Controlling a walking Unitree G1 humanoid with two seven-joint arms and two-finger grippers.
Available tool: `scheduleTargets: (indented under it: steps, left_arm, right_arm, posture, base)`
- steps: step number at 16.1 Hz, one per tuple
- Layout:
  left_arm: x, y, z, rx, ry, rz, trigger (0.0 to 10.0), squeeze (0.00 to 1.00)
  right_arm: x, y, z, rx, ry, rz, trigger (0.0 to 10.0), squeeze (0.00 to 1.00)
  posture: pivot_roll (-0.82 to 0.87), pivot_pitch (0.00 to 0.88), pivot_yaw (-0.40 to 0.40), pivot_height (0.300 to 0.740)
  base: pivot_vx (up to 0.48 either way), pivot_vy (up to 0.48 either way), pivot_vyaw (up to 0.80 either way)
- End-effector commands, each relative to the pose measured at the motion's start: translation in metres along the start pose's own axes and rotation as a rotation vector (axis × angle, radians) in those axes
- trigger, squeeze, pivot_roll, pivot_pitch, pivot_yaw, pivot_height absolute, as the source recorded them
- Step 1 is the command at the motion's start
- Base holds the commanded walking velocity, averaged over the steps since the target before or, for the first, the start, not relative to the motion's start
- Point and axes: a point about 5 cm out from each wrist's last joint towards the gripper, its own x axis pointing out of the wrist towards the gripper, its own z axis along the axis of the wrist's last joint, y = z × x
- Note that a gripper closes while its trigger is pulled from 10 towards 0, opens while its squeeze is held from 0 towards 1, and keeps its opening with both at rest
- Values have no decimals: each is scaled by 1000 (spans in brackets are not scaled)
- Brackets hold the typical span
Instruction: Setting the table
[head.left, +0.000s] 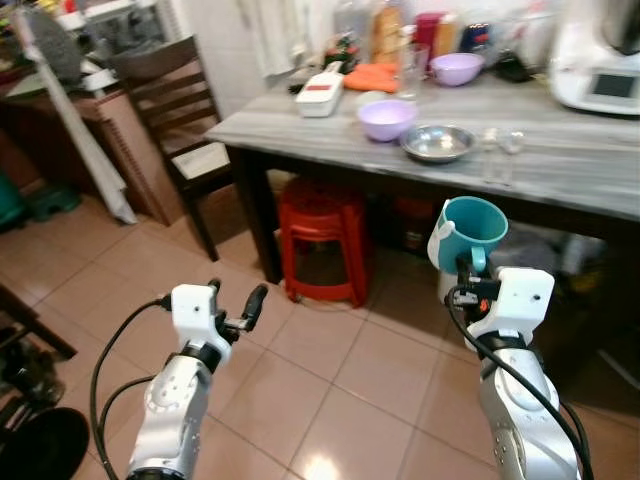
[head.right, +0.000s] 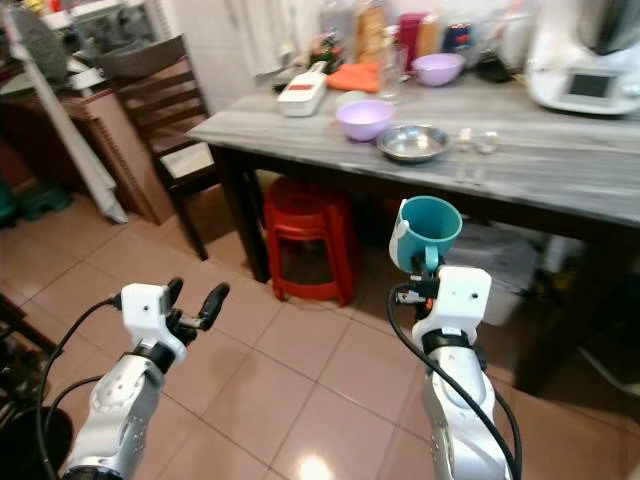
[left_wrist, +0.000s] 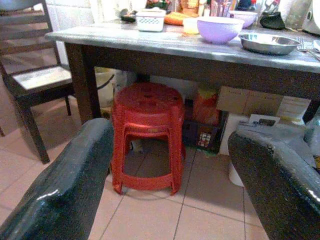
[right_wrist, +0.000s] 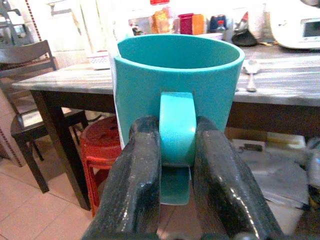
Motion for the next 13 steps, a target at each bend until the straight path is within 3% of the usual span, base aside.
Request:
scheduleTargets:
  steps: [1, 6, 11, 13]
  left_arm:
    - [3, -3, 6, 16, -19, -10, 10000, 0]
    - [6, -5, 10, 7, -35, -17, 10000, 0]
    - [7, -9, 8, -1, -31, -29, 10000, 0]
    - [7, -10, 8, -3, -31, -31, 10000, 0]
  right_arm:
    - [1, -3, 5, -6, -24, -5, 10000, 0]
    - [3, -4, 6, 5, -25, -15, 10000, 0]
    - [3, -4, 6, 7, -23, -20, 10000, 0]
    - [3, -4, 6, 5, -22, -21, 10000, 0]
  posture:
    - [-148, 0, 107, 740]
    - [-148, 0, 106, 740]
    - [-153, 0, 109, 740]
    - [-154, 0, 107, 740]
  base:
    - [394, 0, 419]
    - [392, 0, 166]
    - [398, 0, -800]
    - [398, 0, -275]
